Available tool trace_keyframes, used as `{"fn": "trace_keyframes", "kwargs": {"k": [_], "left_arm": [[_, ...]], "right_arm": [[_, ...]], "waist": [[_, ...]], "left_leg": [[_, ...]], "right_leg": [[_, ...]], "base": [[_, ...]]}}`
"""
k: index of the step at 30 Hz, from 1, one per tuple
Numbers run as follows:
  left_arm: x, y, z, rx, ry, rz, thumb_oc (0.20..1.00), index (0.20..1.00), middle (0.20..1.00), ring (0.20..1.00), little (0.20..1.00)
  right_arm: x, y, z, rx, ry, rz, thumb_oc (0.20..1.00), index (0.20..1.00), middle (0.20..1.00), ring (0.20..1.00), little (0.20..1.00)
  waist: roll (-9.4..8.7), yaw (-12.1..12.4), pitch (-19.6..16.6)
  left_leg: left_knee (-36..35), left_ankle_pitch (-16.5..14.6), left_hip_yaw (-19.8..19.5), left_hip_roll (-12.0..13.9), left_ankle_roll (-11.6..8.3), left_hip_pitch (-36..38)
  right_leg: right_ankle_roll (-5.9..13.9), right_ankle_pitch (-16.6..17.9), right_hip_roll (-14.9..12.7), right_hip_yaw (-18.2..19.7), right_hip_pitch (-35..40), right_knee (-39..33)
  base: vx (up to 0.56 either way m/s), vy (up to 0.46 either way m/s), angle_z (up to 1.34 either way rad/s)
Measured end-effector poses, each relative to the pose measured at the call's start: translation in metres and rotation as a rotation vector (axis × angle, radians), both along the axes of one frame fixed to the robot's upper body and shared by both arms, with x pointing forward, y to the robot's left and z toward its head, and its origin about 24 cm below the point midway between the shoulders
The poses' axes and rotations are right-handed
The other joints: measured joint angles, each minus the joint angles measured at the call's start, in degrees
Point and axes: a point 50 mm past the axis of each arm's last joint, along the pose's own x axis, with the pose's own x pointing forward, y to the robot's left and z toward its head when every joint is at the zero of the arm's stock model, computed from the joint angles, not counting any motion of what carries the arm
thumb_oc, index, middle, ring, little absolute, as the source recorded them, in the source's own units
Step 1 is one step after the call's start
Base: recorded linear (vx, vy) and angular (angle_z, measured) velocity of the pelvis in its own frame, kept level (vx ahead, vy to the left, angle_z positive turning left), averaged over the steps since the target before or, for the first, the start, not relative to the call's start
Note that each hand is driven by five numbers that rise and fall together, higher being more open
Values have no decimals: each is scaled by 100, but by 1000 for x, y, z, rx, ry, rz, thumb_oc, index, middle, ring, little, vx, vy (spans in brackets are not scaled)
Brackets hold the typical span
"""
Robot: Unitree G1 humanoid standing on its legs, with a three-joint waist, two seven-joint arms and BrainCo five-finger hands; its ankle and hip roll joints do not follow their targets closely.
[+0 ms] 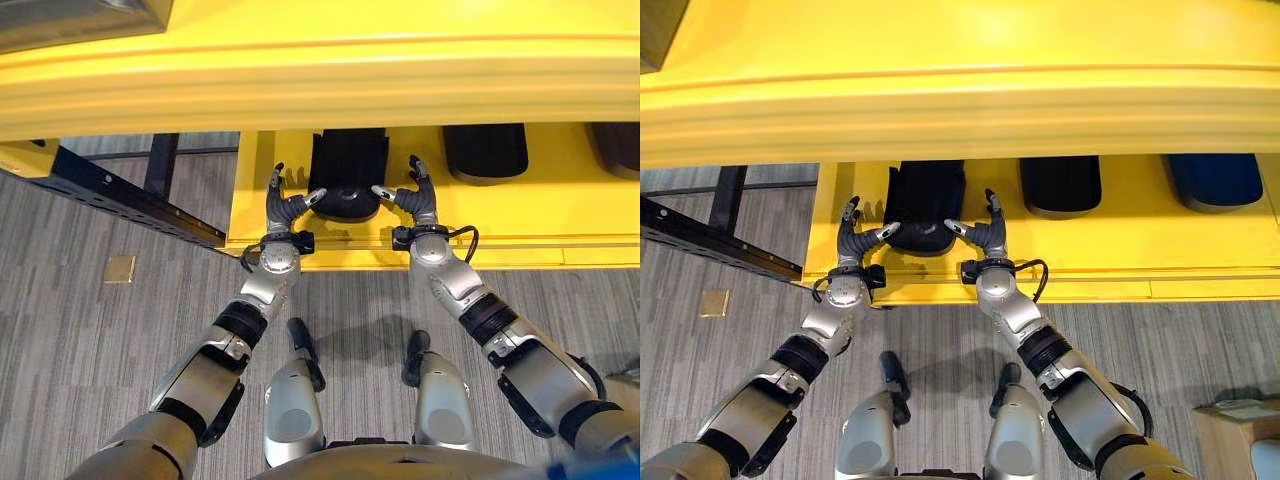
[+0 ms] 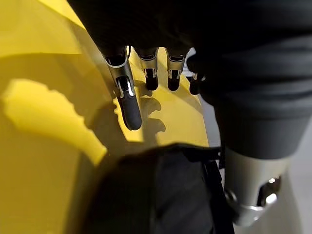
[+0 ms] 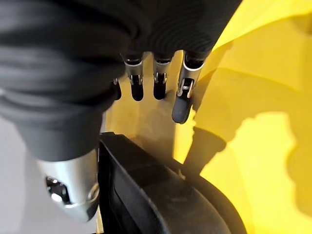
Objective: Move parts from the plastic box to the shelf.
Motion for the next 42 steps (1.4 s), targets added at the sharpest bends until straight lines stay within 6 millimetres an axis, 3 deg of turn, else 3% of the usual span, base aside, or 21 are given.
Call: {"fn": "trace_keyframes", "kwargs": {"k": [8, 24, 42], "left_arm": [[16, -2, 16, -5, -10, -78, 1000, 1000, 1000, 1000, 1000], [19, -6, 23, -107, -20, -195, 1000, 1000, 1000, 1000, 1000], [18, -13, 23, -130, -38, -196, 1000, 1000, 1000, 1000, 1000]], "right_arm": [[1, 15, 6, 24, -2, 64, 1000, 1000, 1000, 1000, 1000], [7, 18, 12, 21, 18, 106, 1000, 1000, 1000, 1000, 1000], [7, 31, 16, 20, 27, 218, 1000, 1000, 1000, 1000, 1000]], "waist": [[-82, -126, 49], [-106, -141, 54], [-130, -120, 55]], "left_leg": [[5, -3, 85, 3, -3, -17], [110, -62, 68, 24, -27, -122], [189, -73, 53, 43, -11, -211]], "right_leg": [[-9, 36, 12, 100, -102, 8], [-8, 83, 21, 117, -154, -18], [-4, 143, 44, 98, -160, -90]], "base": [[-14, 3, -5], [0, 0, 0], [0, 0, 0]]}}
